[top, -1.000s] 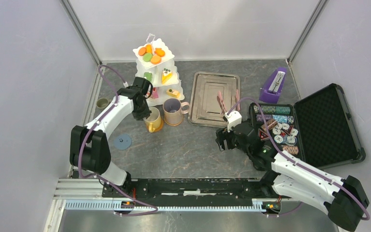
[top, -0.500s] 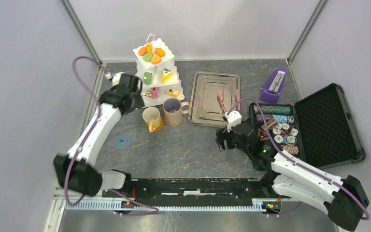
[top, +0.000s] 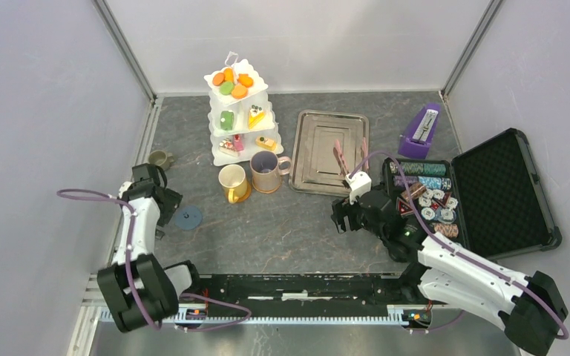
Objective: Serve the afternoon tea
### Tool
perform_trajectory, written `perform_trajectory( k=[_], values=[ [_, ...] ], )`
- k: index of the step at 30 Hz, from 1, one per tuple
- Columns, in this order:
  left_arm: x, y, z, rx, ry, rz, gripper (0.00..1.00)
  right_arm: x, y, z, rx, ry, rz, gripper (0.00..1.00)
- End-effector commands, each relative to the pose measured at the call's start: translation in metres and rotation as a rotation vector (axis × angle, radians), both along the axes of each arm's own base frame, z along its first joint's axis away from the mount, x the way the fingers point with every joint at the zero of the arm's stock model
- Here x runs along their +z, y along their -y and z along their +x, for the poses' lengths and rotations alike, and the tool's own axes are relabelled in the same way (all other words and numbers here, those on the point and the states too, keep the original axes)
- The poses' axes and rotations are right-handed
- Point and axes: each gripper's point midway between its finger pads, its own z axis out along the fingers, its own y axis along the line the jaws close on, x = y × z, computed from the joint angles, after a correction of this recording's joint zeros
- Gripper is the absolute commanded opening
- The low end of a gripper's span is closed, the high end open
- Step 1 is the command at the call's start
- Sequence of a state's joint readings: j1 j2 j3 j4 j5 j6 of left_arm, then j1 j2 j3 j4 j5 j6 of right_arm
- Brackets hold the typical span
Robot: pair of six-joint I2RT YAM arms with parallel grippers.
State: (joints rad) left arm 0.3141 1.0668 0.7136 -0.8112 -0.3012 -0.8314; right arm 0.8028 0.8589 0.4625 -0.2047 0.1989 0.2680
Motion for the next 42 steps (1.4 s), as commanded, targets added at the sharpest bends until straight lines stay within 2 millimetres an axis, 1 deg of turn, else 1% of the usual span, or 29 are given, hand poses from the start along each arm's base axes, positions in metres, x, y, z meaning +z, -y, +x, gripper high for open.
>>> perform_trajectory(
  k=[1,3,5,7,10,14,15,18,21,25,28,32,35,37,40,41,42],
  values=[
    [-0.020,-0.001,0.015,0.139,0.016,-0.117,1.00,0.003,0.008,0.001,-0.028,0.032,0.003,0.82],
    [-0.029,0.004,0.015,0.140,0.003,-0.152,1.00,0.002,0.010,-0.001,-0.036,0.031,0.011,0.82],
    [-0.036,0.006,0.017,0.144,0.026,-0.165,1.00,0.001,0.010,-0.001,-0.042,0.032,0.017,0.82],
    [-0.043,0.009,0.027,0.117,0.073,-0.182,0.97,0.001,0.010,-0.001,-0.041,0.031,0.020,0.82],
    [-0.052,0.015,0.034,0.103,0.096,-0.218,0.93,0.002,0.009,0.000,-0.033,0.029,0.009,0.82],
    [-0.059,0.027,0.050,0.068,0.130,-0.300,0.89,0.006,0.011,0.002,-0.035,0.040,-0.005,0.82],
    [-0.060,0.033,0.055,0.049,0.148,-0.338,0.88,0.006,0.011,0.002,-0.036,0.042,-0.007,0.82],
    [-0.064,0.043,0.072,-0.009,0.178,-0.397,0.84,0.006,0.010,0.002,-0.036,0.040,-0.005,0.82],
    [-0.072,0.056,0.077,-0.049,0.144,-0.464,0.81,0.005,0.008,0.002,-0.034,0.033,0.006,0.82],
    [-0.077,0.070,0.081,-0.093,0.133,-0.493,0.80,0.003,0.007,0.002,-0.036,0.028,0.011,0.82],
    [-0.076,0.076,0.085,-0.111,0.139,-0.502,0.79,0.004,0.006,0.002,-0.034,0.028,0.018,0.82],
    [-0.075,0.078,0.088,-0.111,0.145,-0.504,0.79,0.004,0.006,0.002,-0.032,0.025,0.018,0.82],
    [-0.072,0.072,0.085,-0.106,0.124,-0.469,0.80,0.004,0.006,0.001,-0.033,0.023,0.017,0.82],
    [-0.066,0.067,0.084,-0.107,0.125,-0.434,0.81,0.004,0.007,0.001,-0.036,0.024,0.014,0.82],
    [-0.046,0.057,0.090,-0.139,0.155,-0.369,0.84,0.003,0.007,0.001,-0.037,0.023,0.017,0.82],
    [-0.033,0.049,0.095,-0.157,0.174,-0.318,0.84,0.003,0.007,0.001,-0.038,0.024,0.018,0.82],
    [-0.022,0.037,0.096,-0.167,0.177,-0.246,0.85,0.003,0.007,0.001,-0.037,0.021,0.018,0.82]
  ],
)
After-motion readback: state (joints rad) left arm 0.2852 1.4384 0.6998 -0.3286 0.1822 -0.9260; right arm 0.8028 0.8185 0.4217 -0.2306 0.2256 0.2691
